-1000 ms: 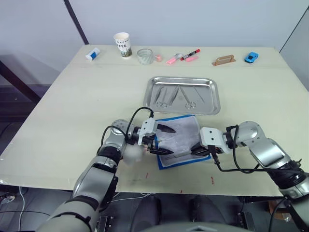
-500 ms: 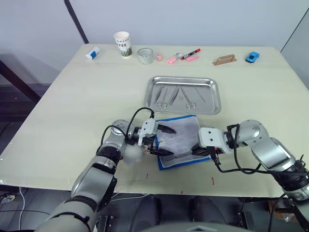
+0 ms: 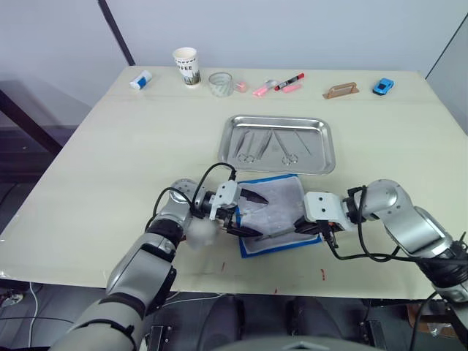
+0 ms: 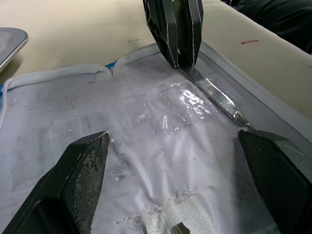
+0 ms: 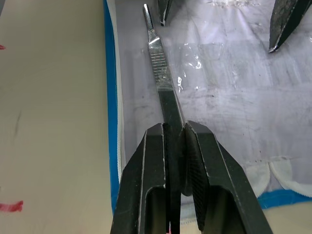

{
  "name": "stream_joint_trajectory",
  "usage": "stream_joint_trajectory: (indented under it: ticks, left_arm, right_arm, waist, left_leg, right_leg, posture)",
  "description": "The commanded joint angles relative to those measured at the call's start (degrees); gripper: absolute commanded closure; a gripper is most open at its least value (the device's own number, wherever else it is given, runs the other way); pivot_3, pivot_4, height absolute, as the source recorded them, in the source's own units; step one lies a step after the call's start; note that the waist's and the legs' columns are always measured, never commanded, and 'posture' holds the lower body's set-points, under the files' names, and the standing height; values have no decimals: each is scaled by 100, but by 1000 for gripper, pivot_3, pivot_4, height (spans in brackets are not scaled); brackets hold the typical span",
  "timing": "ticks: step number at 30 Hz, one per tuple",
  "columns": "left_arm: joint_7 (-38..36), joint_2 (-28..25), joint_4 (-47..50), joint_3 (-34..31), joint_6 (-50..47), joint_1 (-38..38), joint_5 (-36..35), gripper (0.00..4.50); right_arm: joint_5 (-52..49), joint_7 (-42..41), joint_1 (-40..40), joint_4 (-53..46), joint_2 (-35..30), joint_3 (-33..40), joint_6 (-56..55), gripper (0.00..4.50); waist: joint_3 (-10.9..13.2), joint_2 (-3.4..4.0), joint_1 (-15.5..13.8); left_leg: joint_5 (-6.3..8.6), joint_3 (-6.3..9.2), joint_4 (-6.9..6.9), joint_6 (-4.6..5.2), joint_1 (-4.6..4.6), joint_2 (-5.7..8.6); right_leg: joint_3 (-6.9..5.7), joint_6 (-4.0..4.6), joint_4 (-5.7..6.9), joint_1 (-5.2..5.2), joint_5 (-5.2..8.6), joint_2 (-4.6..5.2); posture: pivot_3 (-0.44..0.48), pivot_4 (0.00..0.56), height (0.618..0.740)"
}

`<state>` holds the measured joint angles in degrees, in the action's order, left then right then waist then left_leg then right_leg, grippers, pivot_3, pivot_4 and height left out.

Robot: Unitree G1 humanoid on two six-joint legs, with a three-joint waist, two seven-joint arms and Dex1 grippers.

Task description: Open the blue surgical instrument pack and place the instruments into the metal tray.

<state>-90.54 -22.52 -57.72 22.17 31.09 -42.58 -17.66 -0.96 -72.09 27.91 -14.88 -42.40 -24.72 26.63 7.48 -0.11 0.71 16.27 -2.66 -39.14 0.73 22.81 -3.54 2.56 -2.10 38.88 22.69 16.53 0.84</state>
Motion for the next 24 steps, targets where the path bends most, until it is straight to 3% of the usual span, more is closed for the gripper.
stream_joint_trajectory:
  ticks: [1, 24]
  left_arm:
    - [-196, -50, -378, 366, 41, 290, 328, 0]
    - [-196, -27, -450, 300, 83, 300, 383, 0]
  right_arm:
    - [-110, 15, 194, -268, -68, 223, 24, 4478]
    - [-359, 109, 136, -489, -575, 574, 19, 4478]
  waist:
    - [0, 0, 0]
    - [0, 0, 0]
  left_leg:
    - [0, 0, 0, 0, 0, 0]
    - [0, 0, 0, 0, 0, 0]
  right_leg:
    - [0, 0, 0, 0, 0, 0]
    - [0, 0, 0, 0, 0, 0]
  posture:
    - [0, 150, 718]
    - [0, 150, 718]
